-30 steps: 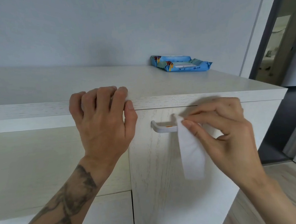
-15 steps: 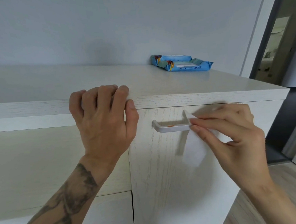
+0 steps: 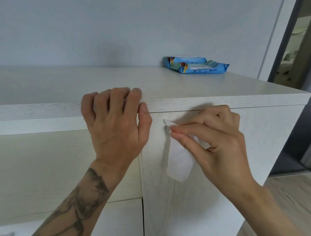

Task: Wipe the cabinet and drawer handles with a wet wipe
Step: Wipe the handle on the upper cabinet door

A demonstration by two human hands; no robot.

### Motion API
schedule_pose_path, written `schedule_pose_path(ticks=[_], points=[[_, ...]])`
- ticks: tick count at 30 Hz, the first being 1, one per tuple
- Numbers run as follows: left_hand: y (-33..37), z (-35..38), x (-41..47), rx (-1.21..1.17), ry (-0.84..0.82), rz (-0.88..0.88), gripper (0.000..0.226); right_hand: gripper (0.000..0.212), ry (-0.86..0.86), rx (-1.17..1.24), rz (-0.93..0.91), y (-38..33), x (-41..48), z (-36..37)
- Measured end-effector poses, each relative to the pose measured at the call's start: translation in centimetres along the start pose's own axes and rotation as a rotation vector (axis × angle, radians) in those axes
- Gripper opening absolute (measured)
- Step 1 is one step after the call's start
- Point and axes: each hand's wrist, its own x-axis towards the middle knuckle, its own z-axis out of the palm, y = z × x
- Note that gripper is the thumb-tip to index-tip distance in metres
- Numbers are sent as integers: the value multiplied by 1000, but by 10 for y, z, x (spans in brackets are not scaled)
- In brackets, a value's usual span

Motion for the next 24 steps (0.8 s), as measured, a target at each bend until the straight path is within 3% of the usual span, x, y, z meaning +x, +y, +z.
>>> schedule_pose_path(ticks=[7,12,24], points=[[0,-1,0,8,-8,-2,37,8,63,-71,64,-18,0,10],[0,-1,-1,10,-12,-3,34,8,112,-268,36,-32,-1,17],[-1,-2,0,18,-25,4,34,8,155,-287,115,-37,6,31]])
